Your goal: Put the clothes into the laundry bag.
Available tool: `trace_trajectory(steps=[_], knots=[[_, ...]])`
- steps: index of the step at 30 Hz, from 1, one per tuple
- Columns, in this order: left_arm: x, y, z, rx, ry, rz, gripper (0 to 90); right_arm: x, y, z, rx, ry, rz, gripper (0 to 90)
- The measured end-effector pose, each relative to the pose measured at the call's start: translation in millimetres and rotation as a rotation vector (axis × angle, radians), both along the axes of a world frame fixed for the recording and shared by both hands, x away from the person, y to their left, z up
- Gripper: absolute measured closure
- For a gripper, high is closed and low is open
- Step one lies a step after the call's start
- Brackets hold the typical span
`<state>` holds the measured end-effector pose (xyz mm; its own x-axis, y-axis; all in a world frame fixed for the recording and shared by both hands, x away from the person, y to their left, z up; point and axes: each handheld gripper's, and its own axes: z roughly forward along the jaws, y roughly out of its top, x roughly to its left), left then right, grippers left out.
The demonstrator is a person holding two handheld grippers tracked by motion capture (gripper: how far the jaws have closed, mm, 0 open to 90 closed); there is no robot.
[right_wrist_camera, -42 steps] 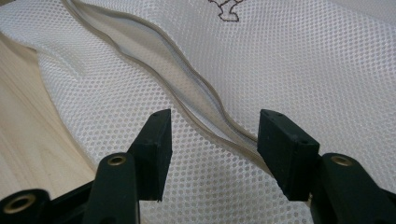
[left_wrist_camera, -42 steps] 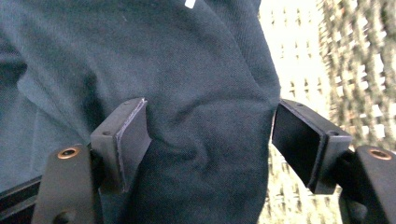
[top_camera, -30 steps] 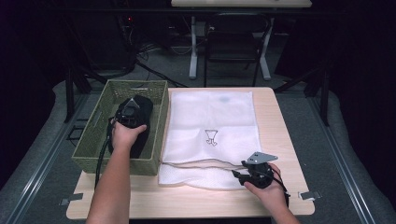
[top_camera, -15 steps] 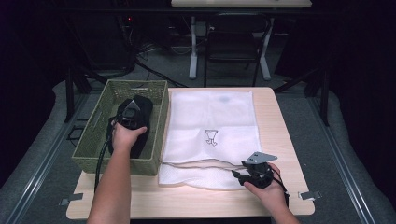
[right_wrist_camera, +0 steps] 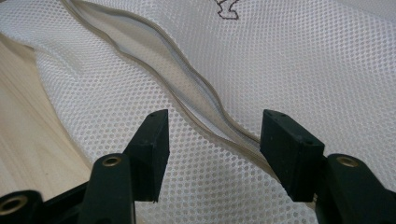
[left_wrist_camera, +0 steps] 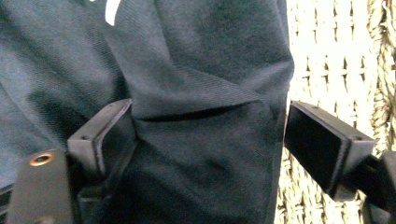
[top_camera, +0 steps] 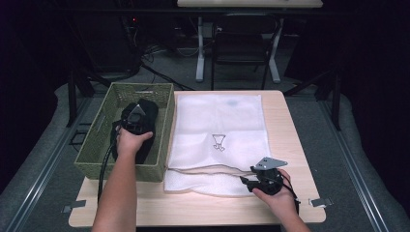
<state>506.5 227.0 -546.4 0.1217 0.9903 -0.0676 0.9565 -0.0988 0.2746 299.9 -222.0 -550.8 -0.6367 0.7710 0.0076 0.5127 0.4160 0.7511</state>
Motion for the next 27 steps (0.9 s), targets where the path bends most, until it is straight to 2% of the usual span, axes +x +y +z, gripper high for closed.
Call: trace_trajectory(steps=[4,11,27], knots=[[-0.5,-1.1,-1.1,0.011,-0.004,-0.002,16.3,0.0,0.0,0.0,0.0,0.0,0.0,42.6],[-1.2,-5.1,-4.9,0.079,0.0,-0.038,16.0,-0.2,-0.1,0.1,0.0,0.001,0.001,42.5],[-1.0,-4.4,-5.3,0.09,0.003,-0.026,18.4,-0.4,-0.9,0.3,0.001,-0.001,0.002,42.5]])
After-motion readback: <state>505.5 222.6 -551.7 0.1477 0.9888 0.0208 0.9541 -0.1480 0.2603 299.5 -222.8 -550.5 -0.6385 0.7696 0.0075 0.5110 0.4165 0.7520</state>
